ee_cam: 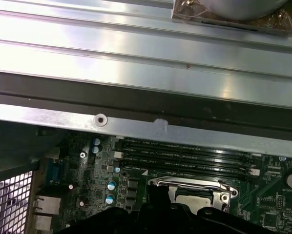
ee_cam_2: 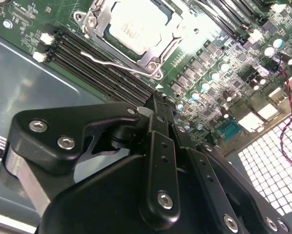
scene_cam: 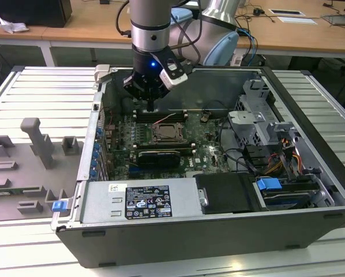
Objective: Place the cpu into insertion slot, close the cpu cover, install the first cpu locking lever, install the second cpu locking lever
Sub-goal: 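Install the first cpu locking lever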
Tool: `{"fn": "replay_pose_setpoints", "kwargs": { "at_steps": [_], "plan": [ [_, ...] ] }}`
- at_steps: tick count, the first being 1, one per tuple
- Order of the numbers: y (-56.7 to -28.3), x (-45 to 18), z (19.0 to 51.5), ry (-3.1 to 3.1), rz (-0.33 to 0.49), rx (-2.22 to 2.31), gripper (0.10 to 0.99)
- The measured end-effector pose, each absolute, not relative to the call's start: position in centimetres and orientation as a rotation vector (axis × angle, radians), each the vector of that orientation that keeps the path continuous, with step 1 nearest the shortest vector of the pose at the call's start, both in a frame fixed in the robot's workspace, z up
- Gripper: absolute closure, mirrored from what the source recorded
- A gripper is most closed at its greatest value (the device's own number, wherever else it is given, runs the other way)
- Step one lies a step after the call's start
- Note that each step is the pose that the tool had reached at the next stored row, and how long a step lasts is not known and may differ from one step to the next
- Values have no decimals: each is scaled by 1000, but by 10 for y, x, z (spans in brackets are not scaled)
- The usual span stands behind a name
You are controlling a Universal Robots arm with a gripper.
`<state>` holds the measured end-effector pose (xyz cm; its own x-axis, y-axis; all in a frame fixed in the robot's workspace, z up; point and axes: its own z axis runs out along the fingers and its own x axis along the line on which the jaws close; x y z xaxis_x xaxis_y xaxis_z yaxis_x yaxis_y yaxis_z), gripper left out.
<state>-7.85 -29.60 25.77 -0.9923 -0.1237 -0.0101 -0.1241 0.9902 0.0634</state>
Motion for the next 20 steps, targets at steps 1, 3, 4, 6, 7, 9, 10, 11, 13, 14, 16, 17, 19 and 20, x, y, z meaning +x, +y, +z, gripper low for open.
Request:
{"fn": "replay_pose_setpoints", "kwargs": {
  "at_steps": [1,3,4,6,7,9,10,11,13,14,16,17,19,20],
  "plan": [
    [-296,-78,258,3128,100,-195,980],
    [-296,-77,258,3128,100,-195,980],
    [-296,-76,257,3128,101,-195,980],
    [-296,-73,257,3128,99,-195,980],
    [-296,-72,256,3128,100,-195,980],
    [-296,-70,254,3127,99,-195,980],
    [-296,-70,254,3128,99,-195,980],
    [-296,-69,254,3128,100,-195,980],
    [-296,-69,254,3127,105,-195,980],
    [-296,-69,253,3127,105,-197,980],
    [-296,-68,253,3126,106,-207,980],
    [-296,-67,253,3126,108,-218,980],
    [-296,-67,253,3125,109,-235,980],
    [-296,-67,253,3124,109,-244,980]
  ]
}}
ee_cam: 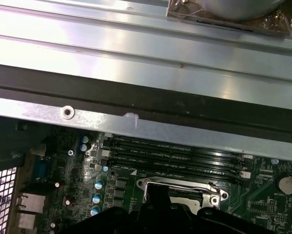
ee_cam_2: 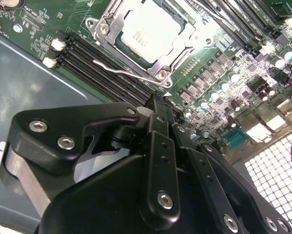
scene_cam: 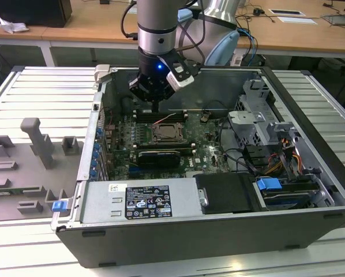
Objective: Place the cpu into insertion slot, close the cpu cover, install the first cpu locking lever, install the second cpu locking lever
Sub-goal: 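Install the first cpu locking lever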
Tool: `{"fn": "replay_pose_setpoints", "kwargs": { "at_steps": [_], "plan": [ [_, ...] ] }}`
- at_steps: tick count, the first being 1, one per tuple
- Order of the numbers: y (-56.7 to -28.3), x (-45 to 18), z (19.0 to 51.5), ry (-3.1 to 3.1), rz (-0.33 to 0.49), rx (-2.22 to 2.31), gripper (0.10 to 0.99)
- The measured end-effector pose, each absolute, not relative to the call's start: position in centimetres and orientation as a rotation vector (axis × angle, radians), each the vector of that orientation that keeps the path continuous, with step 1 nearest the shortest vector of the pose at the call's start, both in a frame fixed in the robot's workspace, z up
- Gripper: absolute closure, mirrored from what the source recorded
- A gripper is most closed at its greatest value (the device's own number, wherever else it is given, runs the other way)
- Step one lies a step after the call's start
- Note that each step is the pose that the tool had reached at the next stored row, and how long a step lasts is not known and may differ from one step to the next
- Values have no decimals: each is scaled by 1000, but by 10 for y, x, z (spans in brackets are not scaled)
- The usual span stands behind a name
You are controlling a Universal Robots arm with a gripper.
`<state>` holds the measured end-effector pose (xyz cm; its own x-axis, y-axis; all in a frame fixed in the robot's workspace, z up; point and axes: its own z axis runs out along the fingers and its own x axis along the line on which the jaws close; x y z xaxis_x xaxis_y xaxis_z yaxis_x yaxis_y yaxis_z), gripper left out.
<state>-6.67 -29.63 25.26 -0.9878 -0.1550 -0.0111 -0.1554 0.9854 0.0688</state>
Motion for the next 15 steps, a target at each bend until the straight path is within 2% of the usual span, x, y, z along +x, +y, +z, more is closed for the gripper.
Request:
{"fn": "replay_pose_setpoints", "kwargs": {
  "at_steps": [5,8,15],
  "plan": [
    [-296,-66,252,3121,123,-281,980],
    [-296,-66,252,3115,164,-299,980],
    [-296,-66,249,3100,157,-250,980]
  ]
}}
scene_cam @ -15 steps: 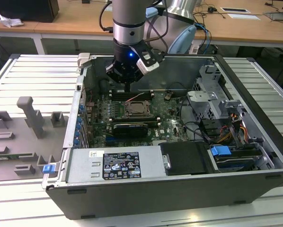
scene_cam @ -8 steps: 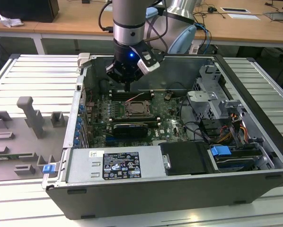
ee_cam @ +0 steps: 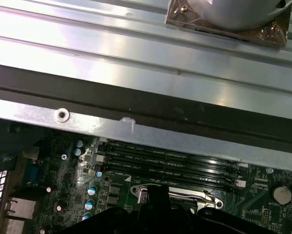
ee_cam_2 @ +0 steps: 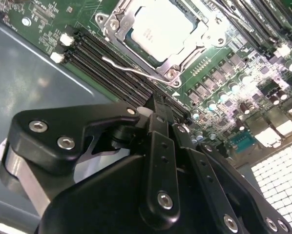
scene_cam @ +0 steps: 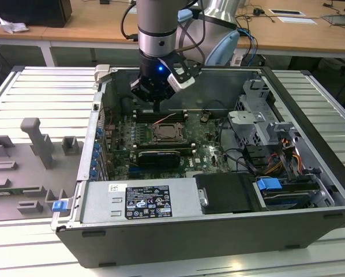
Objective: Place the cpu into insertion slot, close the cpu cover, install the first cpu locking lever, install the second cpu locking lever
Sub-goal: 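Install the first cpu locking lever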
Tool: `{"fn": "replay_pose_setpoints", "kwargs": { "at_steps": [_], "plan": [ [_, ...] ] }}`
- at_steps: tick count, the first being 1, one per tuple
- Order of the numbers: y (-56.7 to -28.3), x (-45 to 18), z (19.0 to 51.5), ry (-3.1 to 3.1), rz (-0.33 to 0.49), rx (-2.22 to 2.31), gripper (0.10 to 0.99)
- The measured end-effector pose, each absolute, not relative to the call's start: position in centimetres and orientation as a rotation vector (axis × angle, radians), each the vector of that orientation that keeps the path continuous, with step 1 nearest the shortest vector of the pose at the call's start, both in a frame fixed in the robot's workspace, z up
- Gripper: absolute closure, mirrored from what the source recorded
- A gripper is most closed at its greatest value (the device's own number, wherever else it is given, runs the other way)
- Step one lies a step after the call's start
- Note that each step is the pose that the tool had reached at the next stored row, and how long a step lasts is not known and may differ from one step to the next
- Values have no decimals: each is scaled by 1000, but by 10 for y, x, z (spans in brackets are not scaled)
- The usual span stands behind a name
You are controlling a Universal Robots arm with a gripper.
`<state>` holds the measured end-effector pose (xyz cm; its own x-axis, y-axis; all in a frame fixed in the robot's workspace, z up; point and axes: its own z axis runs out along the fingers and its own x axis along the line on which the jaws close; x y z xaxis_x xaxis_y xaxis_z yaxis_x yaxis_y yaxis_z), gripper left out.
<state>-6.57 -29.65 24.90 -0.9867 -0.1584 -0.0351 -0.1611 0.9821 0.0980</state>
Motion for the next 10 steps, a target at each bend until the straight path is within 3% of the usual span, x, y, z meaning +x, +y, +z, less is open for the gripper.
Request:
{"fn": "replay_pose_setpoints", "kwargs": {
  "at_steps": [10],
  "plan": [
    [-295,-64,246,3102,156,-213,980]
  ]
}}
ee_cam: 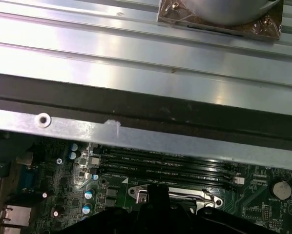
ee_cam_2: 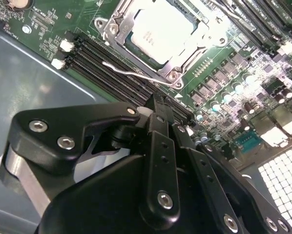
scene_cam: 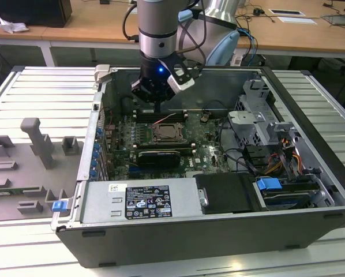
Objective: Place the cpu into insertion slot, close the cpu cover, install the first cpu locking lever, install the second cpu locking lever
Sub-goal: 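Install the first cpu locking lever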
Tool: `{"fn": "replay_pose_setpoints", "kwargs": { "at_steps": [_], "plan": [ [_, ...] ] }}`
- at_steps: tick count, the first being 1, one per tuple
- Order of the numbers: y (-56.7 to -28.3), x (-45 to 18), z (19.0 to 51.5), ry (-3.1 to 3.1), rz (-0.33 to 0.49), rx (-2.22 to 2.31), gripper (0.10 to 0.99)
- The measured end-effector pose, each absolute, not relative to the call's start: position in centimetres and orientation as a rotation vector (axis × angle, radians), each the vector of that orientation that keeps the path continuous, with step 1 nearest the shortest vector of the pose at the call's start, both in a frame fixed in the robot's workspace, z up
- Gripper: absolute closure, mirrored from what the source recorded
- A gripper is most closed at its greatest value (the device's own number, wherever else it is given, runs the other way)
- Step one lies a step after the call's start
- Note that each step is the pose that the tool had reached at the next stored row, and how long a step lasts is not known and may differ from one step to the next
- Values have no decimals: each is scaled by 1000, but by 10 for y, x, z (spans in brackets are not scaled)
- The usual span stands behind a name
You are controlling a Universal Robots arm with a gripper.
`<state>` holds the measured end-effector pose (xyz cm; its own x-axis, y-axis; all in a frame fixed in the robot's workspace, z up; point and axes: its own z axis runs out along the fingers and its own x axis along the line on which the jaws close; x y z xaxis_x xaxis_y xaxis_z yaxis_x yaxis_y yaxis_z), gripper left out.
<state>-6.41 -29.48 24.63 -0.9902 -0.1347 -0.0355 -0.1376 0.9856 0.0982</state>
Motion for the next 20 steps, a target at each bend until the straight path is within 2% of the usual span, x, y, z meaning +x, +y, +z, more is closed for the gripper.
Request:
{"fn": "replay_pose_setpoints", "kwargs": {
  "at_steps": [5,9,20],
  "plan": [
    [-295,-63,245,3100,159,-205,980],
    [-294,-61,243,3095,212,-163,980],
    [-296,-60,231,3092,211,-137,980]
  ]
}}
